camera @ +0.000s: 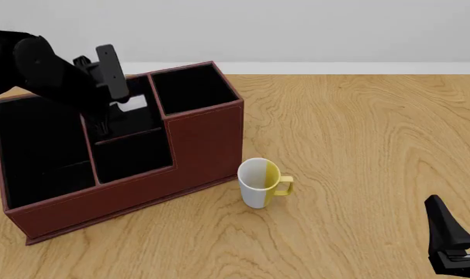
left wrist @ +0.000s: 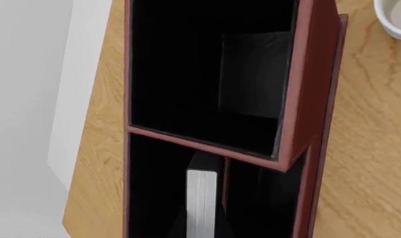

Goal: Pick up the book and place it in the front compartment of the caddy.

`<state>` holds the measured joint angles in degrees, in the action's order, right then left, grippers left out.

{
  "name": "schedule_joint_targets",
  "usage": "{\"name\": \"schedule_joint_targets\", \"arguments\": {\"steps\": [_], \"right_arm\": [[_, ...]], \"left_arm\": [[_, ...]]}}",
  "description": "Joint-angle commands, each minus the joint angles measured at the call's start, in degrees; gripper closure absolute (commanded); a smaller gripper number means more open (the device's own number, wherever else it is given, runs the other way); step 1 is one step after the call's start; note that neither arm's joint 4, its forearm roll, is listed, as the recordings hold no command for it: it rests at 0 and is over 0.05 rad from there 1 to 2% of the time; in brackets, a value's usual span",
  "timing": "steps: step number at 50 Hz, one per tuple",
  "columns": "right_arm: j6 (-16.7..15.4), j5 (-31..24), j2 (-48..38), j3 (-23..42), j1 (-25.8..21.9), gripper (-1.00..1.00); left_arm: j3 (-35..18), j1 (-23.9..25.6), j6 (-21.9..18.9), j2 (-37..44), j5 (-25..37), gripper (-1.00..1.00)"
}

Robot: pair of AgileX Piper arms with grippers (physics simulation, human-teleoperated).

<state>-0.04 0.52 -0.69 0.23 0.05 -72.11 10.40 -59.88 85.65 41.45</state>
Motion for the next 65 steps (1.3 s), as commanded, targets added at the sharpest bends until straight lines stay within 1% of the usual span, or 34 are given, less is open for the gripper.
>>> {"name": "schedule_joint_targets", "arguments": {"steps": [1,12,31,32,33,35,36,48,49,51,52,58,59,60,62,63,65], "right_arm": [[0.0,0.0,0.0,0.0,0.0,-1.0],[0.0,0.0,0.0,0.0,0.0,-1.0],[0.0,0.0,0.0,0.0,0.0,-1.0],[0.0,0.0,0.0,0.0,0.0,-1.0],[0.0,0.0,0.0,0.0,0.0,-1.0],[0.0,0.0,0.0,0.0,0.0,-1.0],[0.0,0.0,0.0,0.0,0.0,-1.0],[0.0,0.0,0.0,0.0,0.0,-1.0],[0.0,0.0,0.0,0.0,0.0,-1.0],[0.0,0.0,0.0,0.0,0.0,-1.0],[0.0,0.0,0.0,0.0,0.0,-1.0],[0.0,0.0,0.0,0.0,0.0,-1.0],[0.0,0.0,0.0,0.0,0.0,-1.0],[0.0,0.0,0.0,0.0,0.0,-1.0],[0.0,0.0,0.0,0.0,0.0,-1.0],[0.0,0.0,0.0,0.0,0.0,-1.0],[0.0,0.0,0.0,0.0,0.0,-1.0]], "left_arm": [[1.3,-0.4,-0.9,0.5,-2.3,1.0],[3.4,-0.2,-0.7,0.5,-4.4,1.0],[4.0,-0.9,-0.9,2.2,-6.6,1.0],[3.8,-0.7,-0.5,2.3,-6.4,1.0],[4.0,-1.3,-1.3,2.6,-7.1,1.0],[3.7,-0.9,-0.5,2.6,-6.5,1.0],[3.9,-1.1,-1.0,2.6,-7.1,1.0],[4.5,-1.4,-0.2,3.1,-7.7,1.0],[4.9,-1.5,-0.6,3.0,-8.3,1.0],[4.7,-0.9,0.4,3.0,-7.9,1.0],[4.9,-1.3,-0.1,3.1,-8.5,1.0],[5.6,-1.2,0.2,3.3,-8.8,1.0],[5.1,-1.0,1.2,3.6,-8.0,1.0],[5.4,-0.9,1.1,3.5,-8.1,1.0],[4.8,-2.4,0.2,4.4,-9.0,1.0],[5.2,-1.6,0.7,4.1,-8.1,-1.0],[4.6,-2.1,0.4,4.2,-8.4,-1.0]]}}
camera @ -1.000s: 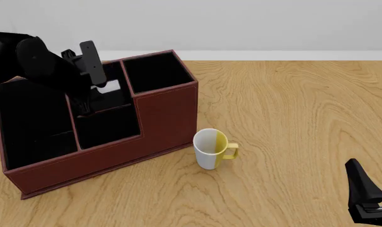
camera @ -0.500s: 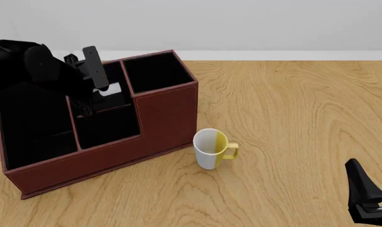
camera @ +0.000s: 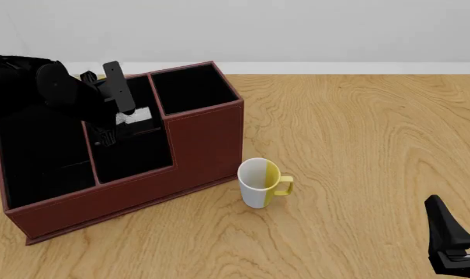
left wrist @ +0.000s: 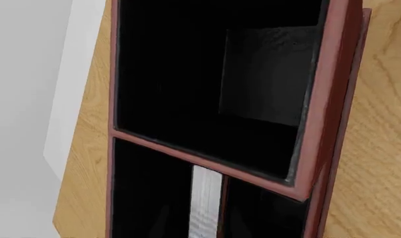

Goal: Pick up the book and place it in the front compartment of the caddy.

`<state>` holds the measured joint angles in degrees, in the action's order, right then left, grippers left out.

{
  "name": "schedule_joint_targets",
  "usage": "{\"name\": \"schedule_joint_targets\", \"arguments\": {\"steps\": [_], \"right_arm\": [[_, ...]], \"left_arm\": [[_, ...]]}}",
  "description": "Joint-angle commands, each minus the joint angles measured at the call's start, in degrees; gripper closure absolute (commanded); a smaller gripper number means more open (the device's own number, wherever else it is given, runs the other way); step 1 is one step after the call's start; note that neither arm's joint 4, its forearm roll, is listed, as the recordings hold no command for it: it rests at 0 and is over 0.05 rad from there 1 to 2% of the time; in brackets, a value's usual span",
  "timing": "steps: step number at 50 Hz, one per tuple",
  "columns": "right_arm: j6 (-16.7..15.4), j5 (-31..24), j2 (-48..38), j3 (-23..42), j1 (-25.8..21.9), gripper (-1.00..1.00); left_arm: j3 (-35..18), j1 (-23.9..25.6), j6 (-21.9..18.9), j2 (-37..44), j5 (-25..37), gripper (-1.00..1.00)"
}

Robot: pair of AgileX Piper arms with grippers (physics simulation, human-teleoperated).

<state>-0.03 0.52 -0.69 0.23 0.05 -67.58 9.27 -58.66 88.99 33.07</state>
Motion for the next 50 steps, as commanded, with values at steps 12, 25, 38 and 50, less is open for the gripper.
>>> {"name": "schedule_joint_targets", "arguments": {"steps": [12,25,38,50], "right_arm": [[0.0,0.0,0.0,0.0,0.0,-1.0],[0.0,0.0,0.0,0.0,0.0,-1.0],[0.0,0.0,0.0,0.0,0.0,-1.0],[0.0,0.0,0.0,0.0,0.0,-1.0]], "left_arm": [[-3.8,-4.8,-2.7,2.2,-2.7,-1.0],[-3.7,-4.2,-2.7,0.7,-2.3,-1.0],[-2.9,-3.4,-1.9,-2.5,0.1,-1.0],[-1.8,-3.7,-2.9,-8.6,3.8,-1.0]]}}
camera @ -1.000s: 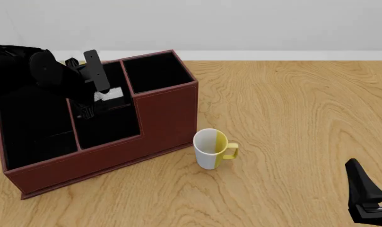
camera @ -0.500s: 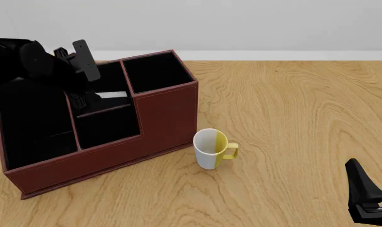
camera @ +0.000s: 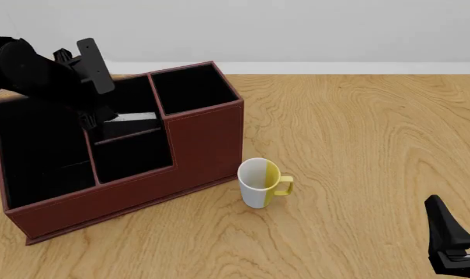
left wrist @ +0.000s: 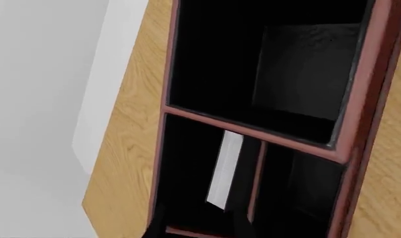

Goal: Pick up the book and place it in the front compartment of the caddy.

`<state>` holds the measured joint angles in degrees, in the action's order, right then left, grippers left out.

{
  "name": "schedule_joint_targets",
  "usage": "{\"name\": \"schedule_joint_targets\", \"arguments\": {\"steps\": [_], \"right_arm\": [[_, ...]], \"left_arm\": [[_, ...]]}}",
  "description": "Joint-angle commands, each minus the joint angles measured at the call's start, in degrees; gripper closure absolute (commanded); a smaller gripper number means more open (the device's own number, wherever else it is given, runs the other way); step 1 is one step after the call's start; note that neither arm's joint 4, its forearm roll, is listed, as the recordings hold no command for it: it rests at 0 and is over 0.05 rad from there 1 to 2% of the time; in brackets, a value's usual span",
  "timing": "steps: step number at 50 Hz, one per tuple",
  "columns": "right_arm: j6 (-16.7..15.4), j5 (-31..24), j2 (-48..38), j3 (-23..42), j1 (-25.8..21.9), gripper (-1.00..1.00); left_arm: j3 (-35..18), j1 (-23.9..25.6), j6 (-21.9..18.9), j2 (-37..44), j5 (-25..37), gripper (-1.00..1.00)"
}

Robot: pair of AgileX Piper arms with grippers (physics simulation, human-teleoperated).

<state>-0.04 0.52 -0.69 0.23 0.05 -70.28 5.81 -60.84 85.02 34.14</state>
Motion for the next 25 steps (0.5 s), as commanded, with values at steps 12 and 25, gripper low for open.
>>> {"name": "schedule_joint_targets", "arguments": {"steps": [12,25], "right_arm": [[0.0,0.0,0.0,0.0,0.0,-1.0],[0.0,0.0,0.0,0.0,0.0,-1.0]], "left_arm": [[2.5,0.6,-1.7,-13.9,7.9,-1.0],[7.1,3.8,-2.0,-23.4,11.2,-1.0]]}}
